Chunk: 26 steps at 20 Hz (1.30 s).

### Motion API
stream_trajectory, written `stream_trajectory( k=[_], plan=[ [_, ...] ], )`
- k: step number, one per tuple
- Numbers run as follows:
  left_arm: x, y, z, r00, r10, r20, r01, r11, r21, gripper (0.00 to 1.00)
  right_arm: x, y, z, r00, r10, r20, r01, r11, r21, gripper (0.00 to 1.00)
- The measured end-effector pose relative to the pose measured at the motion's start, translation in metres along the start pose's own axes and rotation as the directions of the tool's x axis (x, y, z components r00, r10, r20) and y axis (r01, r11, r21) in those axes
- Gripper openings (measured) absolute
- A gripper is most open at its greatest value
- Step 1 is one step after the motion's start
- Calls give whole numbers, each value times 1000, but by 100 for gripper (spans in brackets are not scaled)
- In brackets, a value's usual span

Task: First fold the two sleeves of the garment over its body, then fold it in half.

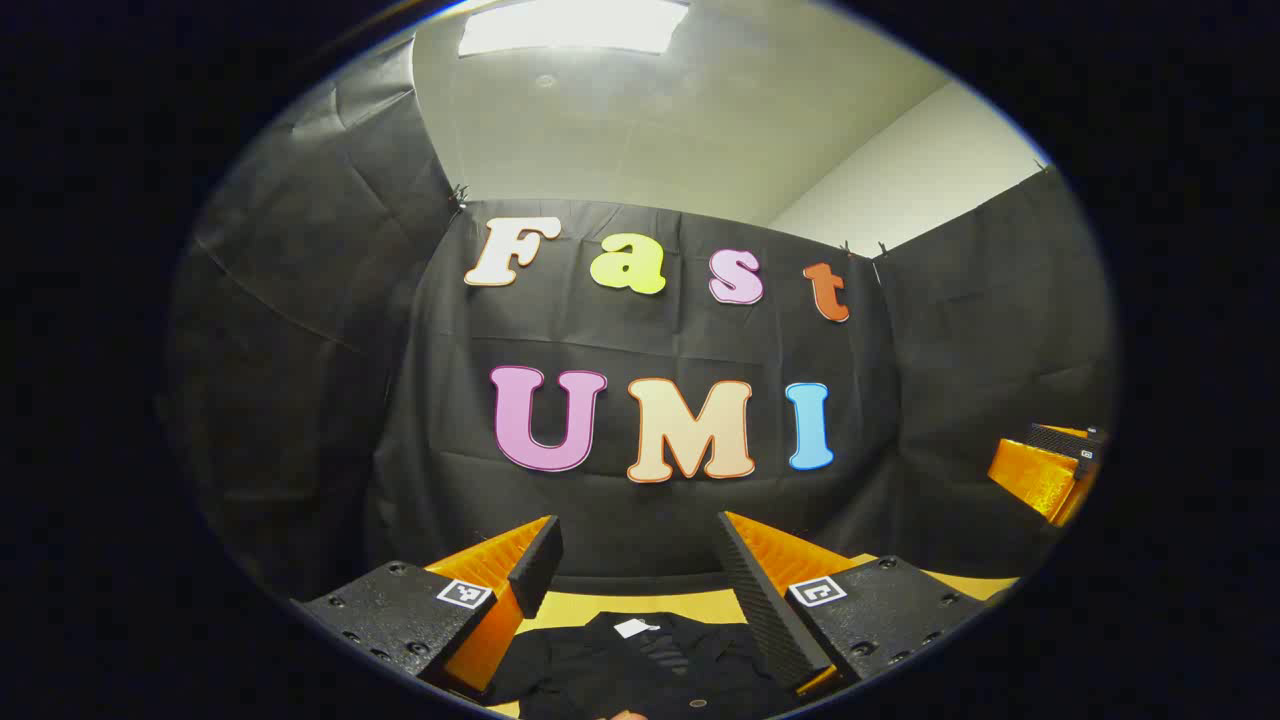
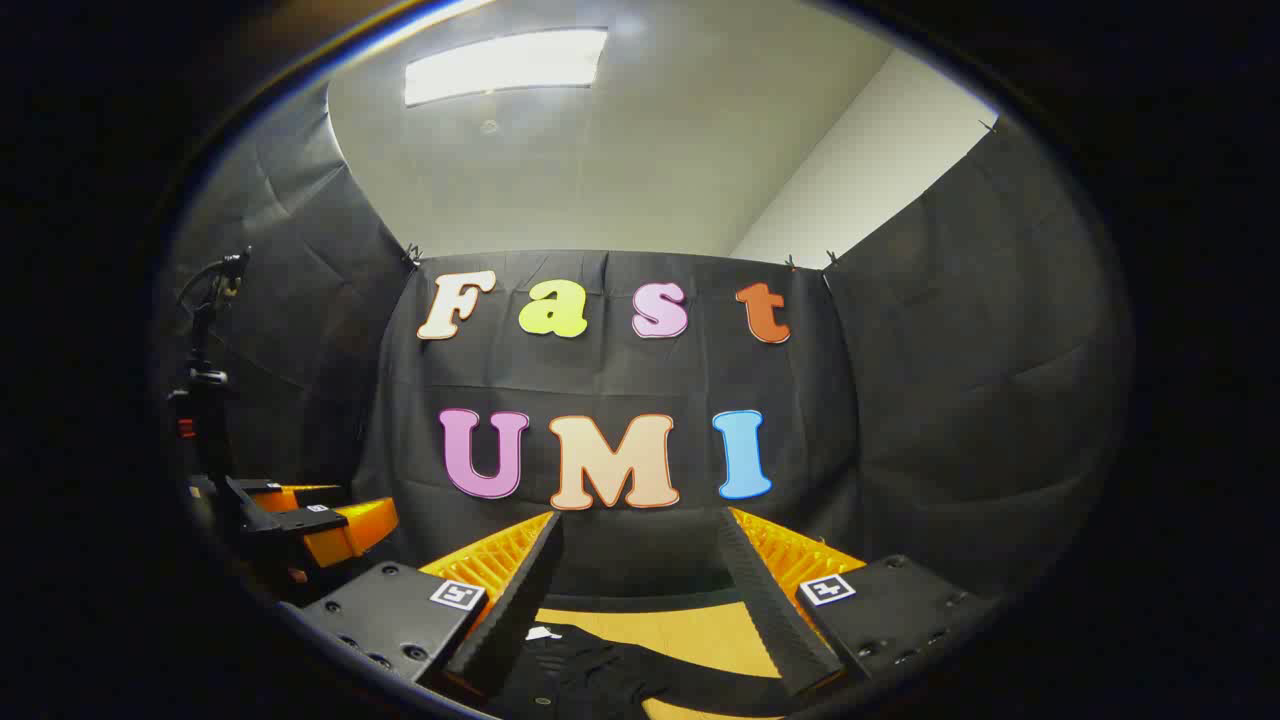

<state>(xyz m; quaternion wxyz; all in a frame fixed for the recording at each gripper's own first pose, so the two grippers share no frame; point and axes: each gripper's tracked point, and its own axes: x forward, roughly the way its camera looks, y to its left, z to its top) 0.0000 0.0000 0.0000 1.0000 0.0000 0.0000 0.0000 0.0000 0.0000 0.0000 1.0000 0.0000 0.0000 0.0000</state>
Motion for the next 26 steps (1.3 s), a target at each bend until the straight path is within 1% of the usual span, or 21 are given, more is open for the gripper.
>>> stream_trajectory(
  k=[1,3,5,6,9,17,18,20,26],
  plan=[
    [-1,1,1,1000,3,2,-3,1000,1,92,1,-1,0,1000,0,2,0,1000,-4,98],
    [0,1,2,1000,6,7,-6,1000,-1,92,1,0,2,1000,3,9,-3,1000,-9,98],
    [0,2,2,1000,7,8,-7,1000,1,92,4,0,1,1000,6,11,-6,1000,-10,98],
    [-1,2,3,1000,9,9,-9,1000,1,92,5,0,0,1000,7,9,-7,1000,-8,96],
    [-2,3,4,1000,13,13,-13,1000,3,92,5,-1,-4,1000,6,2,-6,1000,-3,98],
    [-5,9,1,999,34,8,-34,999,6,92,6,2,-11,1000,25,-14,-25,1000,1,98],
    [-7,10,1,999,36,7,-36,999,6,92,6,2,-12,999,27,-16,-27,1000,2,96],
    [-6,12,0,999,43,7,-43,999,11,92,8,3,-15,999,32,-23,-32,999,7,98],
    [-10,20,-1,997,73,3,-73,997,18,92,12,2,-28,998,42,-50,-42,999,13,98]
  ],
)
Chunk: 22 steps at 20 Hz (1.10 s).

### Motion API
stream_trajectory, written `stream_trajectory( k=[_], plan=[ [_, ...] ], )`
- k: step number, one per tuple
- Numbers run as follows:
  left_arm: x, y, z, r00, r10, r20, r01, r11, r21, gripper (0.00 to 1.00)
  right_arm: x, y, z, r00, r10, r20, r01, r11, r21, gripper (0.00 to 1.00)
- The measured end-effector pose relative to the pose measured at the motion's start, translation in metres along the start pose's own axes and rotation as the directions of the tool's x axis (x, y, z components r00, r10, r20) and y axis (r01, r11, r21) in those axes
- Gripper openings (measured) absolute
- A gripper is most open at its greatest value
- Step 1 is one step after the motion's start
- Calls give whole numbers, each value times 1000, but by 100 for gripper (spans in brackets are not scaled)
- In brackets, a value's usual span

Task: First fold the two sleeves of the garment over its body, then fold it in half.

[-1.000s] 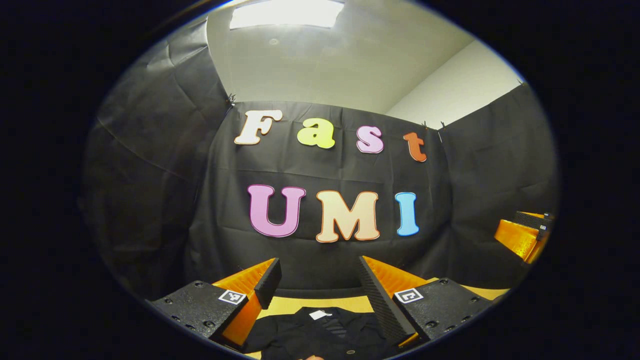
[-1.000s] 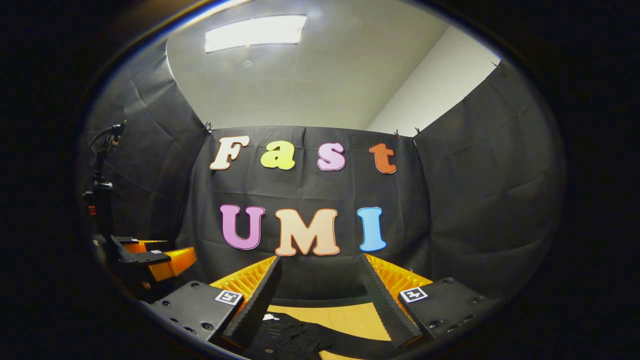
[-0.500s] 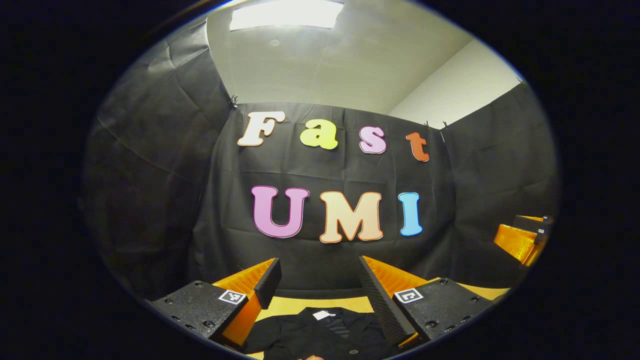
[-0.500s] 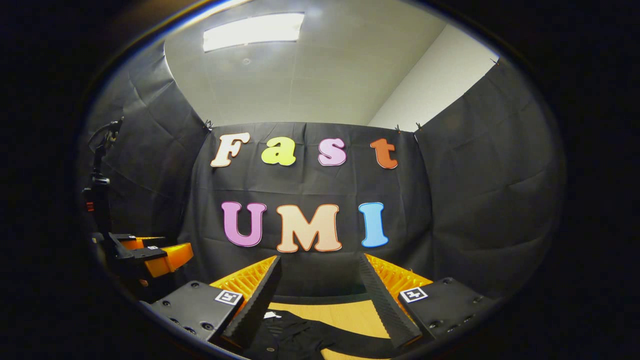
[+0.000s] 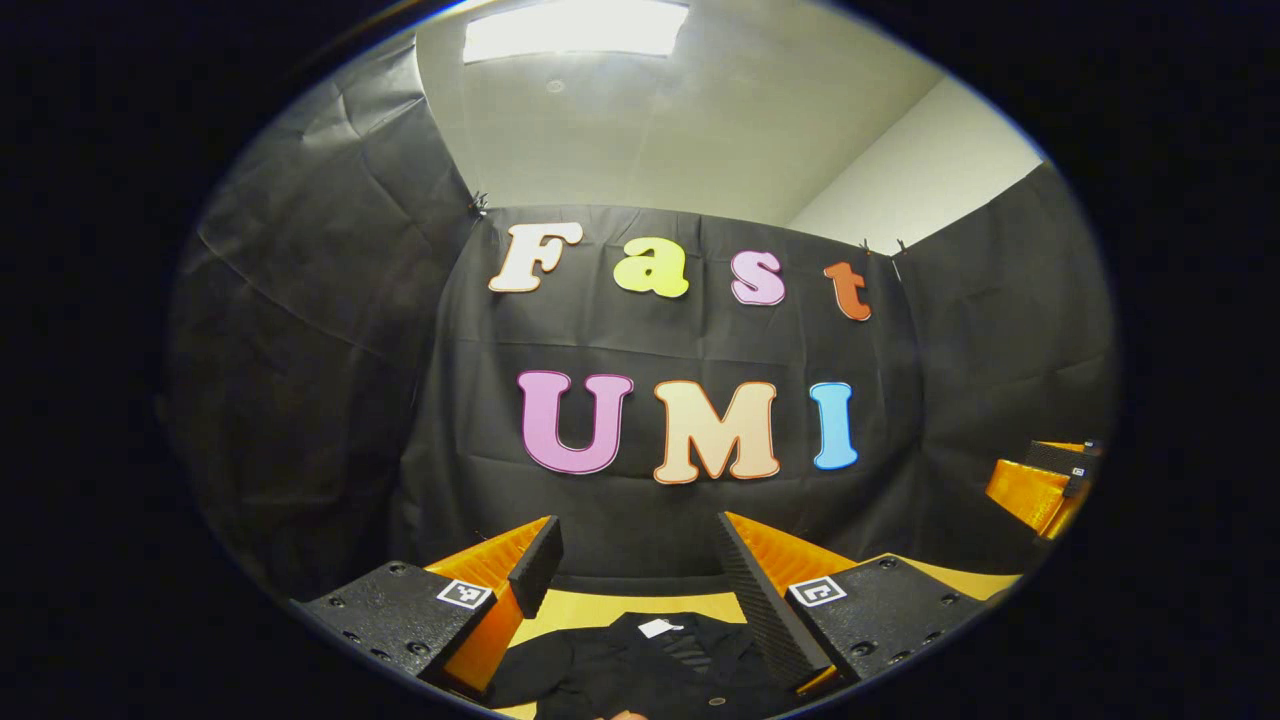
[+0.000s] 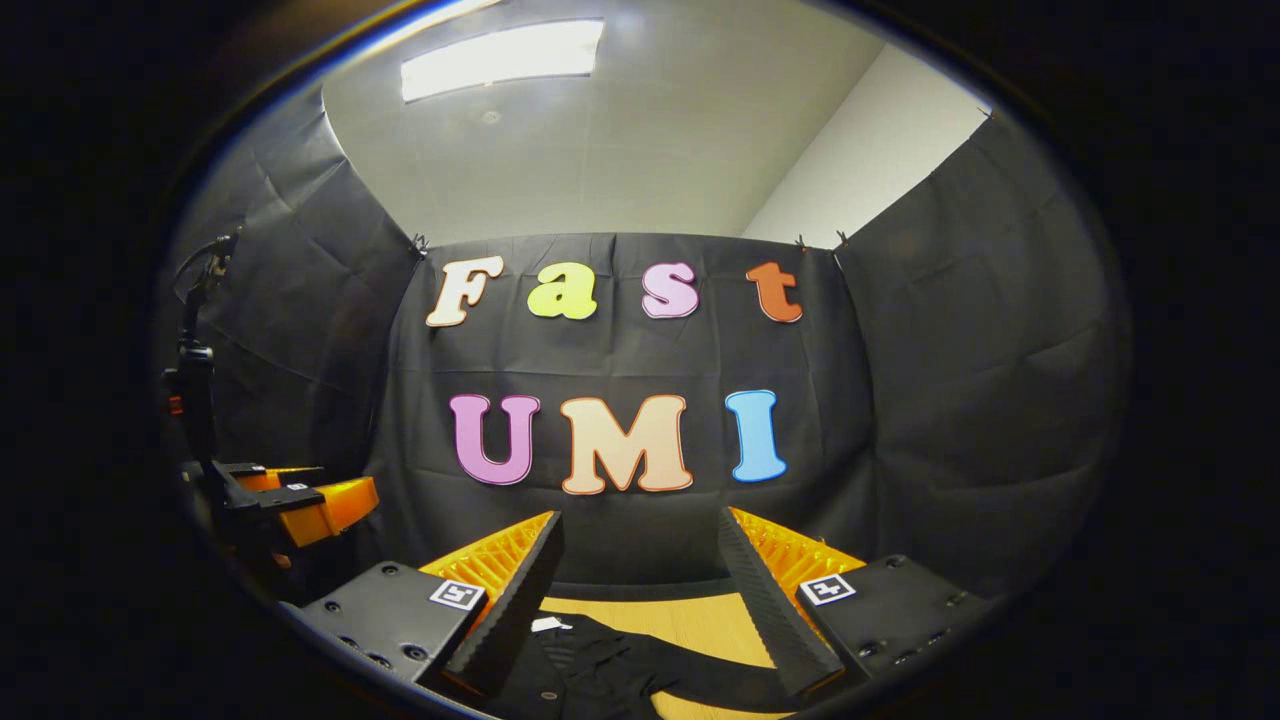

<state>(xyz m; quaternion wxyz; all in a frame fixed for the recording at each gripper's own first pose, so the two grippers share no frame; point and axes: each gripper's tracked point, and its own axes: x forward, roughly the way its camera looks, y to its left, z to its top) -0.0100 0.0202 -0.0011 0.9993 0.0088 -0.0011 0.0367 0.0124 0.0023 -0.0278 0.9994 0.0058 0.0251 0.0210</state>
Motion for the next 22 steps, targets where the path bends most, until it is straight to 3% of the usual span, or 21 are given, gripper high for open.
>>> stream_trajectory(
  k=[5,10,22],
  plan=[
    [-1,2,1,1000,26,-1,-26,1000,15,92,8,-28,-23,998,-32,-45,31,999,-23,98],
    [-1,-1,-2,998,58,-10,-58,998,30,92,13,-82,-56,989,-95,-109,88,994,-61,98],
    [-9,-43,5,993,115,10,-116,990,75,92,17,-222,-154,936,-206,-285,169,974,-148,98]
  ],
)
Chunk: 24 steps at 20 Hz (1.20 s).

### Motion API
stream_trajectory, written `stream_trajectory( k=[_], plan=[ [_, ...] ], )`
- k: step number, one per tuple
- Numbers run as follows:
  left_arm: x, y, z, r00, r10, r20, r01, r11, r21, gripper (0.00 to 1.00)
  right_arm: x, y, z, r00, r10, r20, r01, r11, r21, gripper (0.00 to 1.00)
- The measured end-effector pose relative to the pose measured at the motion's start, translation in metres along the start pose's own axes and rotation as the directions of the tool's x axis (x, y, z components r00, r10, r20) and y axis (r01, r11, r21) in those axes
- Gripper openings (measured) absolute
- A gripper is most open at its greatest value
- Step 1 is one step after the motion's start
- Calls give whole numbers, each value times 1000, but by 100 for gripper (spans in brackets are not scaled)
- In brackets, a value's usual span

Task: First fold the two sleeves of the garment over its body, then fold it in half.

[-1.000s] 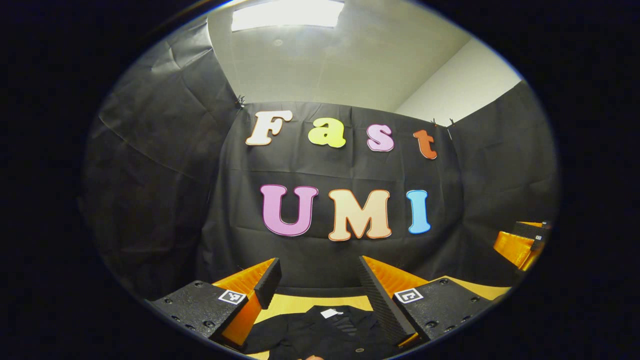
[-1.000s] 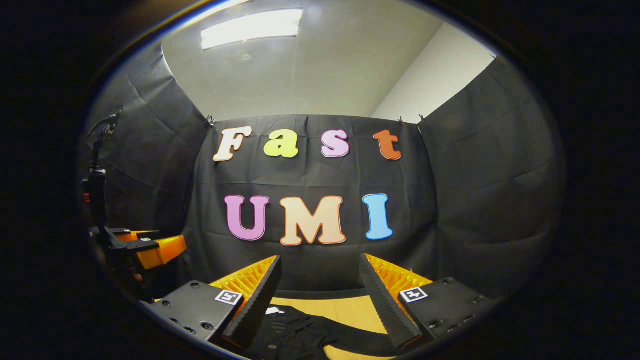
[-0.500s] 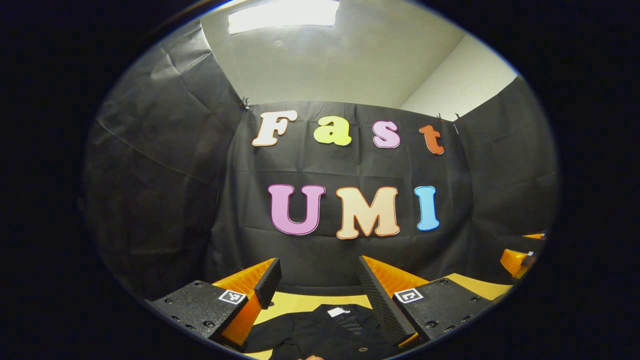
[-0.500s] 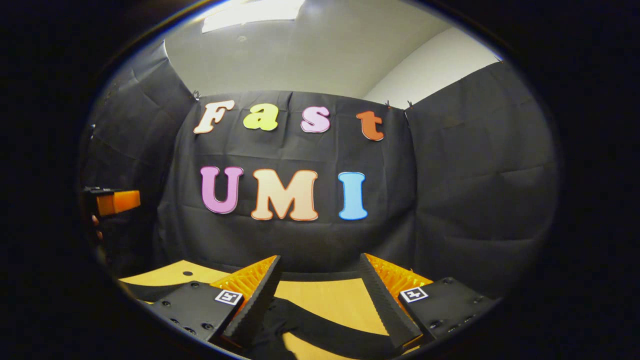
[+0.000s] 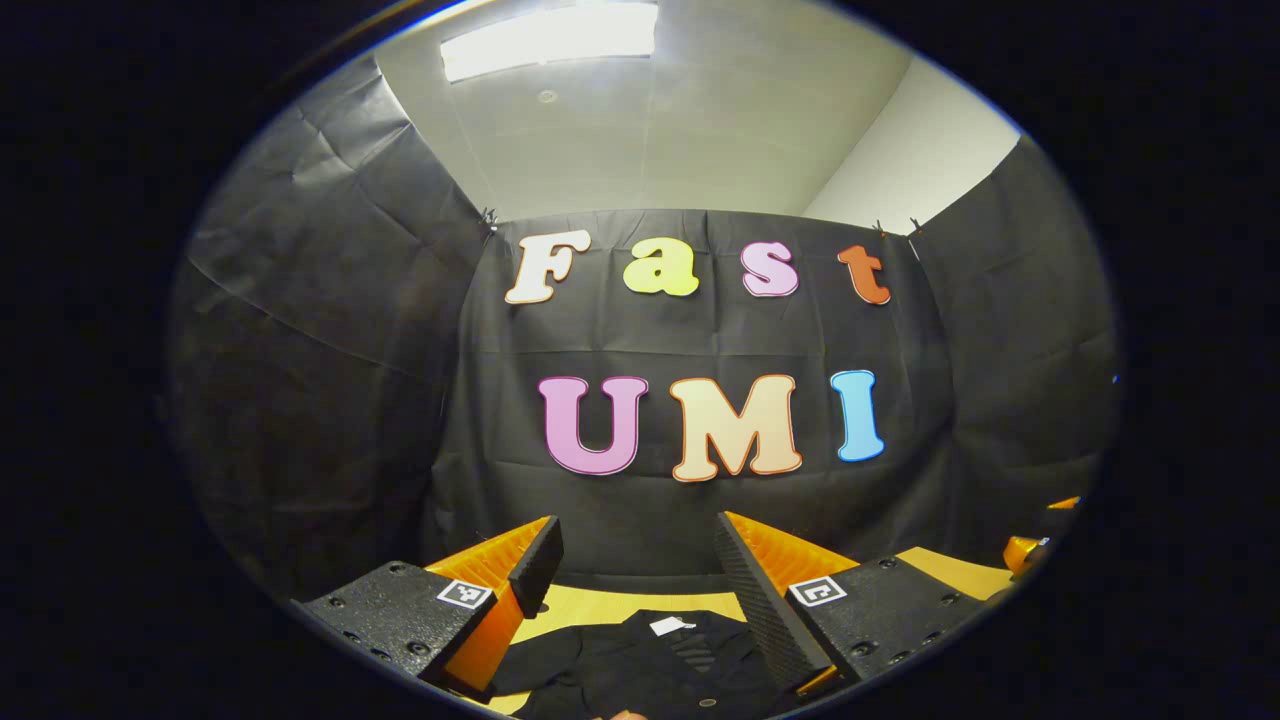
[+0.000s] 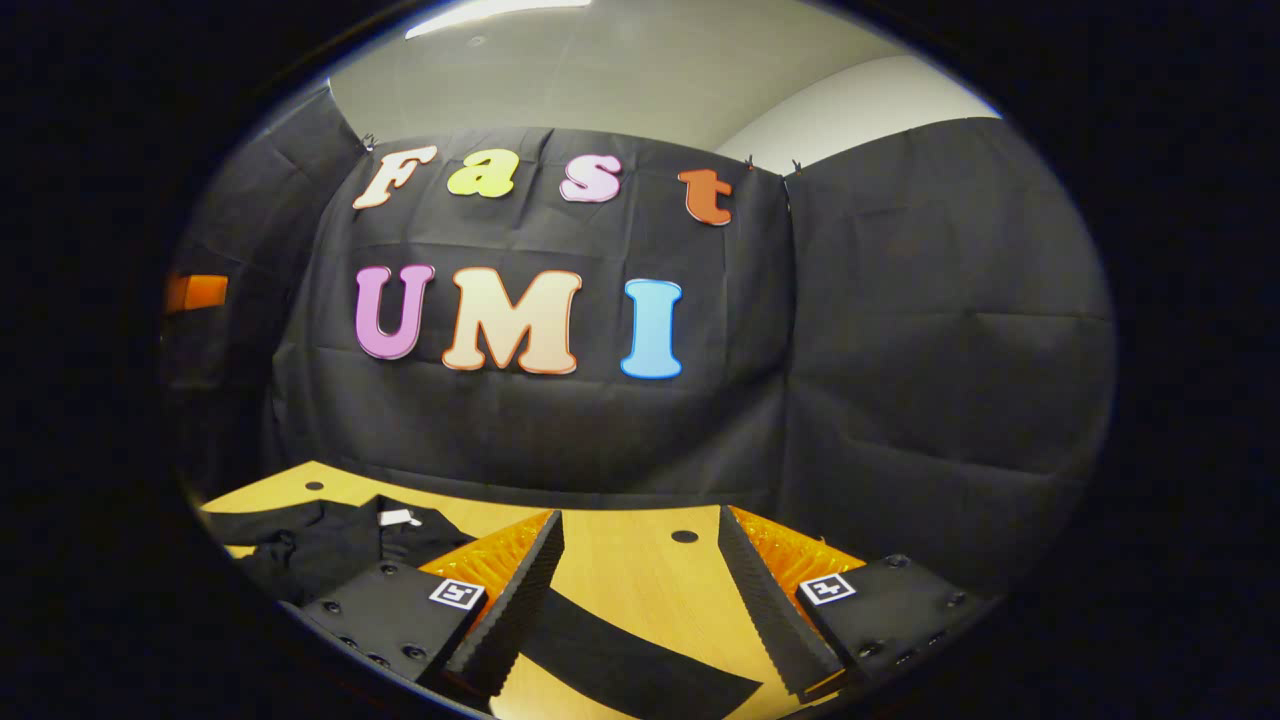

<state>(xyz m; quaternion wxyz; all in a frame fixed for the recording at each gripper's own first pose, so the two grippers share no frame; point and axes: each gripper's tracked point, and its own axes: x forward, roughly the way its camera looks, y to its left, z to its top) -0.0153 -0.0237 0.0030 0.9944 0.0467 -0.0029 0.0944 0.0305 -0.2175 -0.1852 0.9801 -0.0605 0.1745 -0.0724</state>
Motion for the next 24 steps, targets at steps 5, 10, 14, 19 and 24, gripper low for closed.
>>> stream_trajectory(
  k=[5,10,14,19,24],
  plan=[
    [-13,-8,-3,999,37,-6,-37,999,8,92,22,-29,-82,986,26,-164,-33,999,-40,98],
    [-22,-7,-3,997,72,-11,-71,997,27,92,24,-43,-174,929,50,-368,-80,995,-67,98],
    [-27,-6,-3,996,93,-15,-93,995,43,92,15,-52,-235,838,79,-539,-94,996,0,100],
    [-31,0,-10,992,120,-41,-118,991,62,92,16,-58,-275,757,66,-650,-43,998,50,100],
    [-31,11,-17,989,136,-57,-132,988,74,92,11,-49,-277,761,132,-636,-116,991,66,70]
  ],
)
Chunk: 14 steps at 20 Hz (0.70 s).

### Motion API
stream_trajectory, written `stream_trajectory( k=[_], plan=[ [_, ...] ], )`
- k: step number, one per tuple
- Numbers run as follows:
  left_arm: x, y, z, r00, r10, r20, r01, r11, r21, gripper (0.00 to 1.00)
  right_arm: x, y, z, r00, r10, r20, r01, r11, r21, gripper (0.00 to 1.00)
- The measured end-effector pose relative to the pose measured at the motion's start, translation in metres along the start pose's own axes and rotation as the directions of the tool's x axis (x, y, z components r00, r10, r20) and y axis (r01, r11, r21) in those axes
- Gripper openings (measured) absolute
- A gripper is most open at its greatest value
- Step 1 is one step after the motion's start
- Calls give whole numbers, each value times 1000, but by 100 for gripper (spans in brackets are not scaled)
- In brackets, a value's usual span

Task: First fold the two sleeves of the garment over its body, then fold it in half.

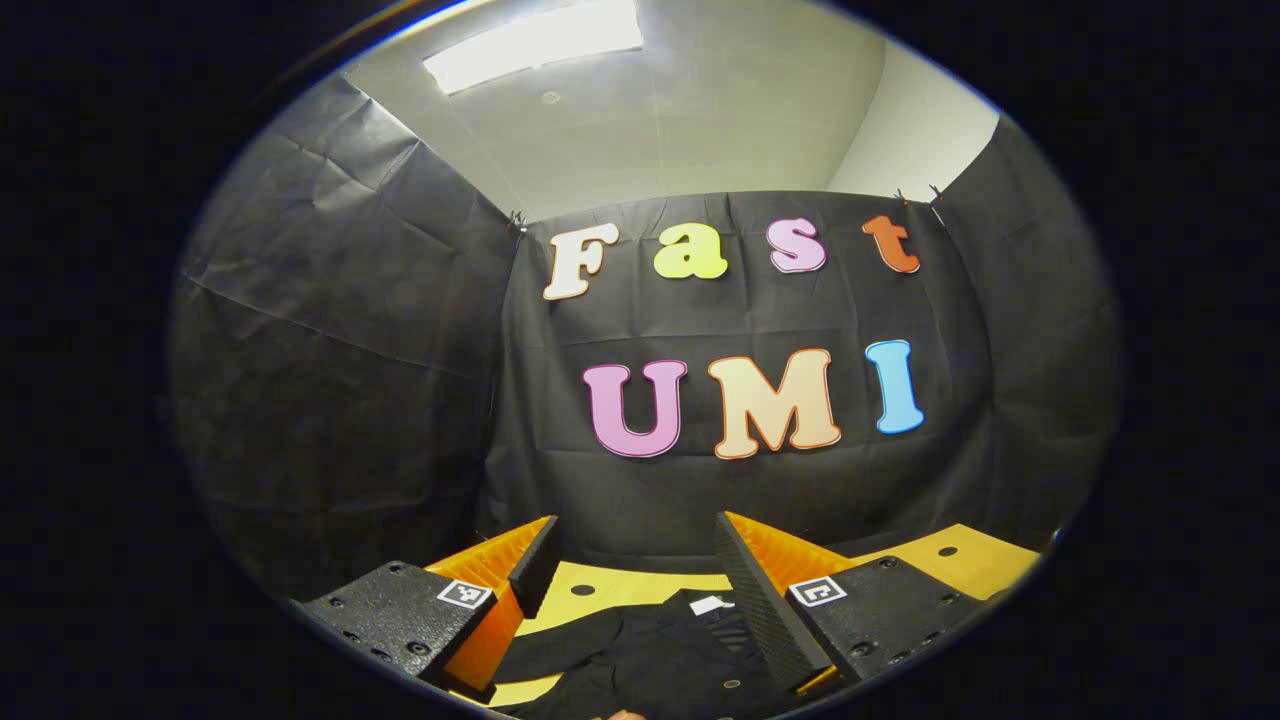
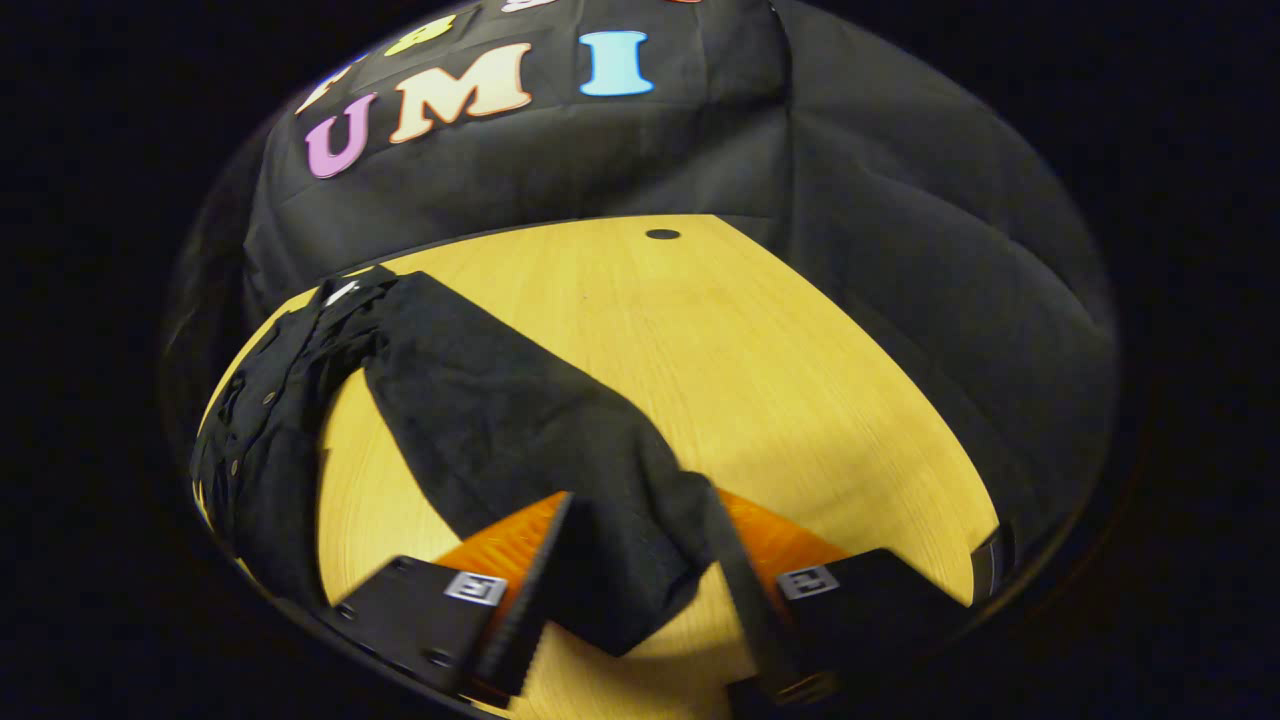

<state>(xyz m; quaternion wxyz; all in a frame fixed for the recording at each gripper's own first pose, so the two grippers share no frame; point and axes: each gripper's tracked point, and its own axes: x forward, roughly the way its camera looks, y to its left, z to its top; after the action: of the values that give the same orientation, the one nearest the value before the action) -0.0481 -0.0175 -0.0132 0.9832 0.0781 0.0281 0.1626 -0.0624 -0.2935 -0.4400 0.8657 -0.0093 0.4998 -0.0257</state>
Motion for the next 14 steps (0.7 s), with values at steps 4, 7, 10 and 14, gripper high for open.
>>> stream_trajectory(
  k=[4,7,10,14],
  plan=[
    [7,18,-11,1000,5,-26,-5,1000,-13,92,-5,16,6,1000,7,-15,-6,998,64,6],
    [13,43,-12,1000,15,-16,-15,1000,-9,92,-19,36,41,998,8,60,-13,996,89,6],
    [23,64,-17,1000,13,-26,-14,1000,-13,92,-37,63,86,989,17,145,-27,997,68,6],
    [31,99,-22,999,21,-31,-21,1000,-10,92,-57,117,138,966,57,252,-64,998,19,6]
  ],
)
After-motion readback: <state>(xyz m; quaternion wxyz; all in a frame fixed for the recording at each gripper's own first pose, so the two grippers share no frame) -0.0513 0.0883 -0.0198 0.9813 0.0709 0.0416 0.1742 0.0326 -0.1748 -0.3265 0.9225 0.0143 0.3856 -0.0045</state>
